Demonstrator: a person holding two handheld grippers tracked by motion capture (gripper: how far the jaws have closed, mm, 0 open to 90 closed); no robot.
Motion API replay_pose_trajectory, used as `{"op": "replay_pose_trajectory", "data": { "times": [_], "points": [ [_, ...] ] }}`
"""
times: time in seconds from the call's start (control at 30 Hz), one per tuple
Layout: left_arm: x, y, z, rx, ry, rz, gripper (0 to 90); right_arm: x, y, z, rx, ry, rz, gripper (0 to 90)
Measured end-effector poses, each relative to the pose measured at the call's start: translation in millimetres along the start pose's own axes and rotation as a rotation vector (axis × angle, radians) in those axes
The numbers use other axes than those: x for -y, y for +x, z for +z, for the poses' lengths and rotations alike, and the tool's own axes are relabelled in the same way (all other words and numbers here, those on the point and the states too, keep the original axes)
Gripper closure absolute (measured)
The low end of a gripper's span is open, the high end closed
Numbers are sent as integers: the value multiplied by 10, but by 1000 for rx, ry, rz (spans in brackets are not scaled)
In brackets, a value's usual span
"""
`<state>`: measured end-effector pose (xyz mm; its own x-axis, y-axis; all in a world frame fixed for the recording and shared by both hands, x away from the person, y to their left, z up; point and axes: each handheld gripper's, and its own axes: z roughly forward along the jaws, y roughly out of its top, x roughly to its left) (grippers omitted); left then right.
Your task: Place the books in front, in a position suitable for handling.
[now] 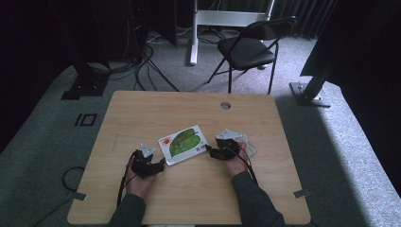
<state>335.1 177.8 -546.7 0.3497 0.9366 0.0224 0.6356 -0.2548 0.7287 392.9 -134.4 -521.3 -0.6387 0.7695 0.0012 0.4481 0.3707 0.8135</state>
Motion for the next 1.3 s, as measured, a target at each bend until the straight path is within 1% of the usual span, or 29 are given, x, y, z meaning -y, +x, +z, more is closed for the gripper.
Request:
{"op": "replay_pose_trajectory", "data": {
  "times": [0.03, 0.07, 0.13, 0.17, 0.2, 0.23, 0.27, 0.4, 0.47, 0.5, 0.57, 0.6, 0.63, 0.73, 0.83, 0.9, 0.97, 1.0, 1.1, 1.2, 1.23, 1.27, 1.3],
  "points": [
    [-3, -13, -5, 19, 0, 9, 315, -2, 10, 49, -18, 11, 2, 388],
    [-4, -21, -9, 25, -1, 11, 316, -2, 10, 87, -36, 17, 5, 377],
    [-14, -64, -36, 36, -21, 35, 315, -2, 11, 118, -45, 24, 15, 356],
    [-14, -64, -36, 36, -21, 35, 314, -2, 11, 118, -45, 24, 15, 356],
    [-22, -98, -53, 44, -29, 43, 314, -4, 8, 139, -53, 28, 17, 333],
    [-23, -110, -56, 52, -30, 45, 296, -5, 5, 161, -72, 34, 30, 310],
    [-21, -118, -58, 69, -30, 49, 291, -4, 5, 166, -78, 33, 33, 298],
    [-24, -171, -51, 99, -26, 68, 257, 0, 4, 198, -88, 58, 25, 276],
    [-25, -194, -41, 115, -30, 77, 255, 4, 2, 216, -91, 66, 22, 267],
    [-24, -203, -38, 113, -29, 81, 253, 8, 0, 226, -100, 68, 28, 265],
    [-24, -211, -38, 115, -28, 85, 251, 11, -2, 233, -100, 69, 29, 261],
    [-26, -234, -44, 115, -23, 89, 251, 11, -4, 242, -92, 70, 22, 261],
    [-26, -250, -55, 115, -19, 95, 251, 6, -15, 258, -90, 72, 24, 259],
    [-21, -310, -72, 139, -20, 97, 248, -18, -36, 280, -106, 71, 22, 248],
    [-13, -368, -69, 146, -9, 112, 224, -59, -42, 291, -114, 64, 16, 243],
    [-8, -388, -45, 140, 6, 117, 205, -78, -58, 315, -122, 67, 24, 244],
    [-5, -387, -28, 141, 13, 120, 201, -78, -75, 339, -144, 76, 43, 250],
    [-7, -381, -23, 141, 15, 115, 201, -72, -71, 345, -150, 81, 44, 251],
    [-16, -351, -16, 143, 14, 106, 201, -51, -33, 340, -149, 99, 17, 256],
    [-26, -326, -19, 149, 15, 98, 201, -43, -4, 314, -159, 109, 5, 280],
    [-35, -297, -23, 153, 11, 96, 201, -39, 15, 293, -164, 117, -18, 307],
    [-43, -271, -12, 150, 18, 95, 201, -41, 60, 240, -178, 115, -63, 343],
    [-43, -271, -12, 150, 18, 95, 201, -41, 60, 240, -178, 115, -63, 343]
  ]
}}
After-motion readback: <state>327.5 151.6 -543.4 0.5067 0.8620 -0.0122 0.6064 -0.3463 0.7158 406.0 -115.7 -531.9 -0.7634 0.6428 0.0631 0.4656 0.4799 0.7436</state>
